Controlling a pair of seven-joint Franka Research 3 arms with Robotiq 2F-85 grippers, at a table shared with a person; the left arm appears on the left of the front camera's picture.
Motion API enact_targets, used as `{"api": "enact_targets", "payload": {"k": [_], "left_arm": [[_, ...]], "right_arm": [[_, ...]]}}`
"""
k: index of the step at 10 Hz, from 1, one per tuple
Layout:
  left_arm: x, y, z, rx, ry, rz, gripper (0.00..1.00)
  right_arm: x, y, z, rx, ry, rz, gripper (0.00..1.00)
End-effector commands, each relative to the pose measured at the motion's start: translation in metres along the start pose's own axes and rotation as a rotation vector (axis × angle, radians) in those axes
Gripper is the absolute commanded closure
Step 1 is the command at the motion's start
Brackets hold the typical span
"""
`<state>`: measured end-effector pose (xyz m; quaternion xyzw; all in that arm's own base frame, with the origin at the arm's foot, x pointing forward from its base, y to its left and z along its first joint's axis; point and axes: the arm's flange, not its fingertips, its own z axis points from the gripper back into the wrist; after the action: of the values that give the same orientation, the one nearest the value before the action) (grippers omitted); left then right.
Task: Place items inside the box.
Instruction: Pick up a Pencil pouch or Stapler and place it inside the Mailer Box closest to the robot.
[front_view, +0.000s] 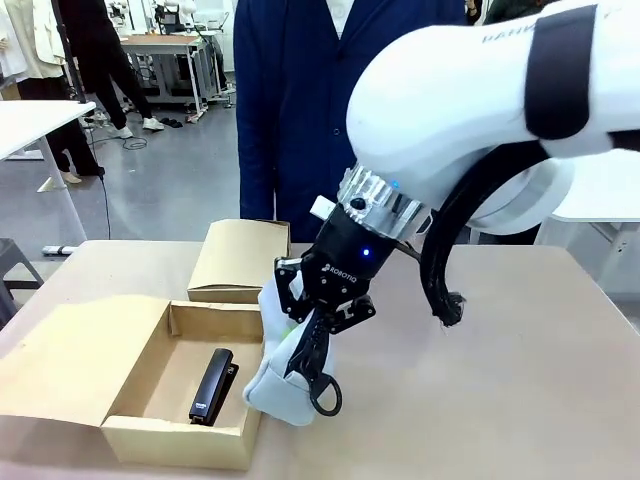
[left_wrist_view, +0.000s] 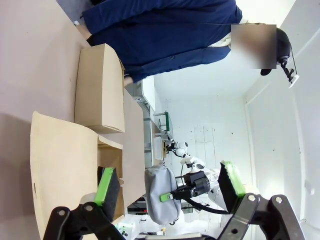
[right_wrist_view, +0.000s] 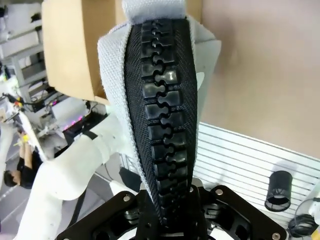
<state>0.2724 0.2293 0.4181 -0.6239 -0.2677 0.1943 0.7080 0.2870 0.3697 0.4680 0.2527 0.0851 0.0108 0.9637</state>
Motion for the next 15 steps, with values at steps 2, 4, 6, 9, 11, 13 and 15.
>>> {"api": "enact_targets", "payload": {"k": [2,4,6,9,11,13,15], "left_arm": [[-0.001,-0.002,0.001,-0.014,-0.001,-0.019,0.0],[-0.001,-0.002,0.001,-0.014,-0.001,-0.019,0.0],[-0.001,-0.002,0.001,-0.014,-0.001,-0.019,0.0],[-0.001,-0.002,0.001,-0.014,-0.001,-0.019,0.0],[-0.001,-0.002,0.001,-0.014,-0.001,-0.019,0.0],[-0.001,-0.002,0.001,-0.014,-0.001,-0.019,0.0],[-0.001,-0.002,0.001,-0.014,-0.001,-0.019,0.0]], "right_arm": [[0.016,0.047,-0.029,-0.027,-0.093,-0.066,0.95],[0.038,0.089,-0.053,-0.091,-0.082,-0.112,0.95],[0.055,0.117,-0.08,-0.19,-0.069,-0.123,0.95],[0.067,0.163,-0.123,-0.262,-0.071,-0.089,0.95],[0.082,0.175,-0.155,-0.378,-0.117,-0.119,0.95],[0.091,0.172,-0.172,-0.38,-0.028,-0.101,0.95],[0.098,0.164,-0.186,-0.393,0.011,-0.126,0.95]]}}
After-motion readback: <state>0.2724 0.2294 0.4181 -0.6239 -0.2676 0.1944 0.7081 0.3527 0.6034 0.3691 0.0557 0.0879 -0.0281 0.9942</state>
